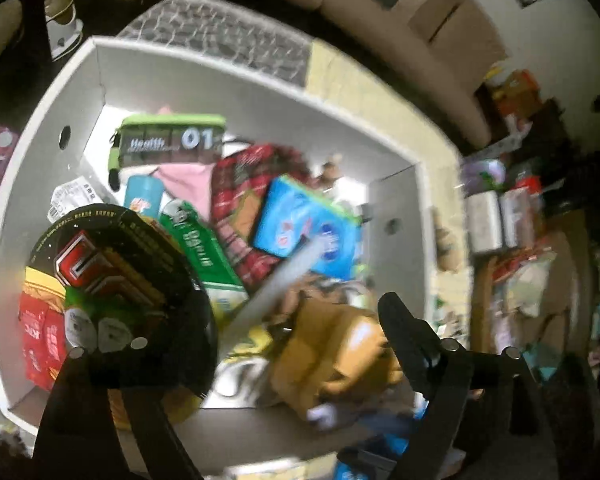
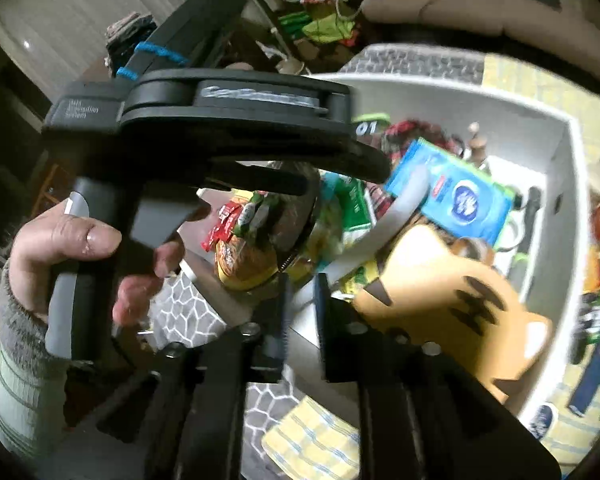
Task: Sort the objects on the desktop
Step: 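Lower the foam tube into the white box and open the right tool, then withdraw the right tool and reach toward the clear bag of white items, then grasp the clear plastic bag of white items with the right tool, then carry the clear bag into the white box and open the right tool, then withdraw the right tool and move it toward the clear plastic tray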
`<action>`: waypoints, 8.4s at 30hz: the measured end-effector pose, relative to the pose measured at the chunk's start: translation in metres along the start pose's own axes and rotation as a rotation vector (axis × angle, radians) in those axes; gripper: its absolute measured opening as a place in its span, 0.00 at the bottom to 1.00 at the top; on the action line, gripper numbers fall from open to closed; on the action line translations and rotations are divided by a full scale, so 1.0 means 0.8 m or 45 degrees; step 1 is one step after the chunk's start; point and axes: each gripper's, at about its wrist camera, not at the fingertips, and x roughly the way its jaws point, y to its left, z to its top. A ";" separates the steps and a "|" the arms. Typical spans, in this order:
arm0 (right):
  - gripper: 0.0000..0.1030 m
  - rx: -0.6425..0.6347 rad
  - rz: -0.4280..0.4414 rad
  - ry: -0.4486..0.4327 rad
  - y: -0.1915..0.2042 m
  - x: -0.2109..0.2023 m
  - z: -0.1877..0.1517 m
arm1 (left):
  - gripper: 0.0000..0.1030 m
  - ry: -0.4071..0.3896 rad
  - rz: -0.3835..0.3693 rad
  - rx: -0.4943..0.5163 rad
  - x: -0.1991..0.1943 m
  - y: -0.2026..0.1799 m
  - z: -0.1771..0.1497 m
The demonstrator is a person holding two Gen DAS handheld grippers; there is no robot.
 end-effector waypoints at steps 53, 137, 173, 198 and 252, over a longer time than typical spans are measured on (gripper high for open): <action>1.00 0.424 -0.196 -0.282 -0.304 -0.268 -0.150 | 1.00 -0.215 0.319 0.640 0.081 -0.310 -0.231; 0.15 0.180 -0.026 0.057 -0.315 -0.098 -0.086 | 1.00 -0.309 -0.371 0.475 0.099 -0.239 -0.235; 0.13 0.139 0.298 -0.366 -0.134 -0.244 -0.121 | 0.62 -0.224 -0.910 -0.063 0.021 -0.190 -0.207; 0.13 0.073 0.007 -0.138 -0.032 0.063 0.020 | 0.90 -0.154 -0.069 0.112 0.017 0.009 0.000; 1.00 0.284 -0.522 -0.242 -0.347 -0.311 -0.127 | 1.00 -0.039 0.033 0.418 0.105 -0.354 -0.097</action>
